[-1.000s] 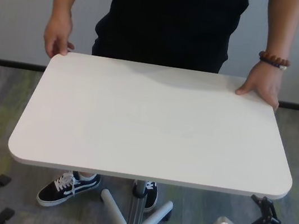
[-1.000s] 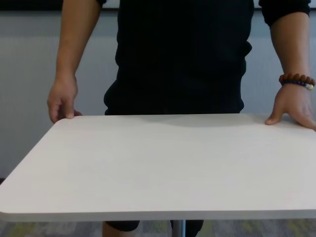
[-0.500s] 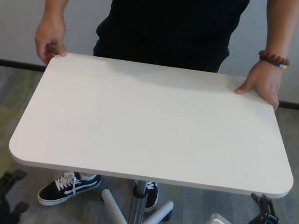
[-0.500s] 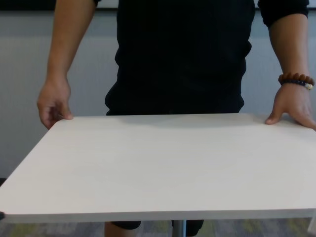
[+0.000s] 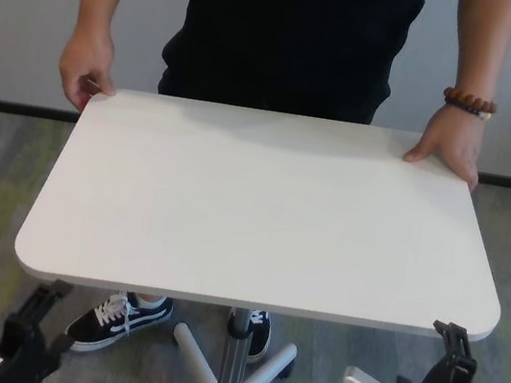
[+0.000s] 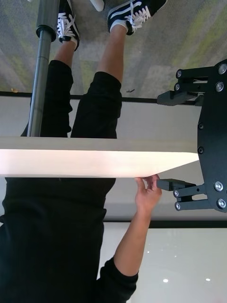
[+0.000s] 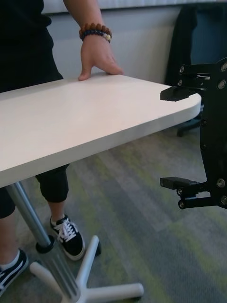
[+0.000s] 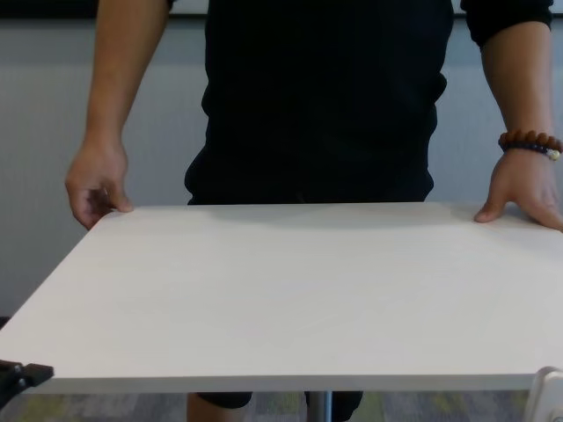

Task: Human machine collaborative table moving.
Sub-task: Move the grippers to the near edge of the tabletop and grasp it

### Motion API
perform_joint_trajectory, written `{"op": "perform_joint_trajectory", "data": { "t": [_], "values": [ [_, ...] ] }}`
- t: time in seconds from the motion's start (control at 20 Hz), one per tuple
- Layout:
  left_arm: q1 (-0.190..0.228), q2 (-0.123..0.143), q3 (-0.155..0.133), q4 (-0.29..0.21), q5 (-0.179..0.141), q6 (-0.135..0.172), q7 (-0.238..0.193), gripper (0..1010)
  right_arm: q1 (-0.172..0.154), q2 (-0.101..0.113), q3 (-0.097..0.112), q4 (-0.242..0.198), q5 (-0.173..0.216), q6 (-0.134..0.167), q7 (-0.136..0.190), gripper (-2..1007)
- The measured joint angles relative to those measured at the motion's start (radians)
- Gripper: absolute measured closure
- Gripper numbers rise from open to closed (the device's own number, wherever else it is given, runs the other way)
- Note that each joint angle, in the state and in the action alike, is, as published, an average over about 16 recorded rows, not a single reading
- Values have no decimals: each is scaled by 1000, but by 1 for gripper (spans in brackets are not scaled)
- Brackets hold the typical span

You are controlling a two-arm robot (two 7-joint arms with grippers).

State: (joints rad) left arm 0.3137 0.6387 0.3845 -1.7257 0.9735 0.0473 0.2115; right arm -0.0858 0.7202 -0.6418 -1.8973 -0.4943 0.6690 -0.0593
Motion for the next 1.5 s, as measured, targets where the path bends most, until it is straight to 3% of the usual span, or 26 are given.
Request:
{"op": "perform_joint_trajectory", "data": {
  "t": [0.5,1.0,1.5],
  "values": [
    [-63,-60,-5,52,-1,-13,-41,9,44,-20,-34,59,-98,-5,-9,0],
    [-106,-96,-14,88,0,-22,-73,9,65,-37,-32,105,-144,-37,-11,0],
    [-139,-113,-6,115,18,-14,-89,9,99,-54,-30,161,-177,-75,15,0]
  ]
}}
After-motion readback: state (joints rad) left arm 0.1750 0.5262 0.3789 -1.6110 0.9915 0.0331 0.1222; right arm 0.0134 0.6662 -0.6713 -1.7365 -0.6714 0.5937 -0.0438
